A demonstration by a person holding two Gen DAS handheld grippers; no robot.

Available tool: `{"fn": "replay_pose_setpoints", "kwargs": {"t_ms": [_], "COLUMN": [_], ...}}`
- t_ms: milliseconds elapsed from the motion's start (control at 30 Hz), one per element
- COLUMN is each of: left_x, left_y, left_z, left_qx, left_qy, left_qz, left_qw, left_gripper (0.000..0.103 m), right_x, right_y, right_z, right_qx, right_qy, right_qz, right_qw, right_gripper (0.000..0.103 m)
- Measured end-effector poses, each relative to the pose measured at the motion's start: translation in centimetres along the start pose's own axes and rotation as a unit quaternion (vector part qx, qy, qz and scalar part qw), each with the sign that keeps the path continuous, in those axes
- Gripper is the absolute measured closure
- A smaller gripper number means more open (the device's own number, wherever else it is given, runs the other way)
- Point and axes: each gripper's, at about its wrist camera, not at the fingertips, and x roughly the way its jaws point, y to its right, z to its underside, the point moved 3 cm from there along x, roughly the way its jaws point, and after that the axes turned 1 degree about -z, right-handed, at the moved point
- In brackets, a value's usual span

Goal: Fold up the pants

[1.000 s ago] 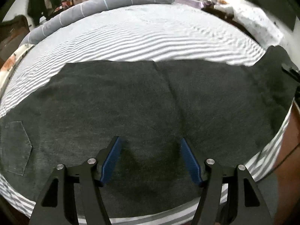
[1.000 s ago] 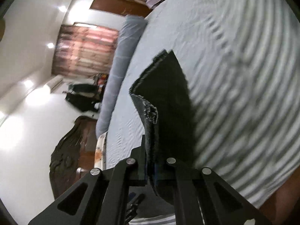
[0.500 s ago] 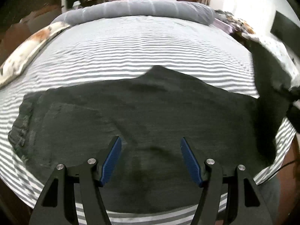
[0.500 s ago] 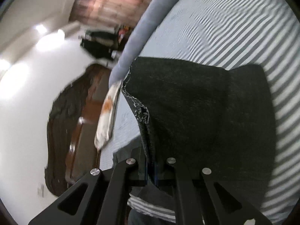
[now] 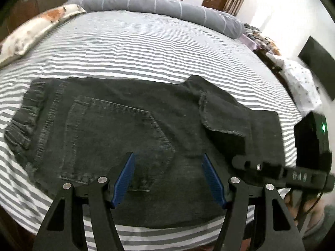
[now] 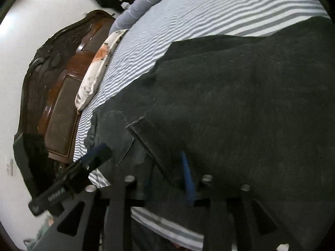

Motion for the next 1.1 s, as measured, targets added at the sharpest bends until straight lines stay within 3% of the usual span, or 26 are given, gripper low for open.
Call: {"fn": "replay_pose_setpoints", "kwargs": {"t_ms": [33,200,400,633,733,833,900,1000,1067,1100], "left_x": [0.0,0.9,2.8,5.2,5.9,5.9,6.0,6.0,5.5,5.3], "left_y": [0.0,0.9,2.0,3.5,4.7,5.8,6.5,6.9,7.0,7.0], "left_z": [0.0,0.0,-0.4,-1.4,-1.6,-1.6,-1.2,-0.9,-0.8,-0.7], "left_qx": [-0.004,-0.021,-0.041,-0.043,-0.026,-0.005,0.009,0.015,0.000,-0.006], "left_qy": [-0.004,-0.026,-0.059,-0.075,-0.070,-0.058,-0.058,-0.053,-0.048,-0.047], "left_qz": [0.012,0.061,0.098,0.098,0.075,0.056,0.039,0.023,0.035,0.040], "left_qw": [0.9999,0.9976,0.9926,0.9914,0.9943,0.9967,0.9975,0.9982,0.9983,0.9981], "left_gripper": [0.037,0.036,0.036,0.036,0.037,0.052,0.073,0.089,0.094,0.094], "right_x": [-0.3,-1.5,-2.4,-7.0,-9.0,-10.5,-10.9,-11.1,-11.3,-11.6], "right_y": [0.2,1.3,4.1,9.0,11.0,12.6,13.0,13.2,13.3,13.5], "right_z": [0.3,5.1,6.7,6.5,6.8,6.9,6.9,7.2,7.2,7.2], "right_qx": [0.000,0.018,0.066,0.139,0.164,0.187,0.197,0.211,0.210,0.206], "right_qy": [0.002,0.003,0.025,0.087,0.113,0.131,0.138,0.146,0.146,0.145], "right_qz": [0.000,-0.011,-0.015,-0.001,0.002,-0.005,-0.004,0.003,0.009,0.012], "right_qw": [1.000,1.000,0.997,0.986,0.980,0.974,0.971,0.966,0.967,0.968], "right_gripper": [0.064,0.063,0.065,0.064,0.064,0.065,0.065,0.074,0.088,0.090]}}
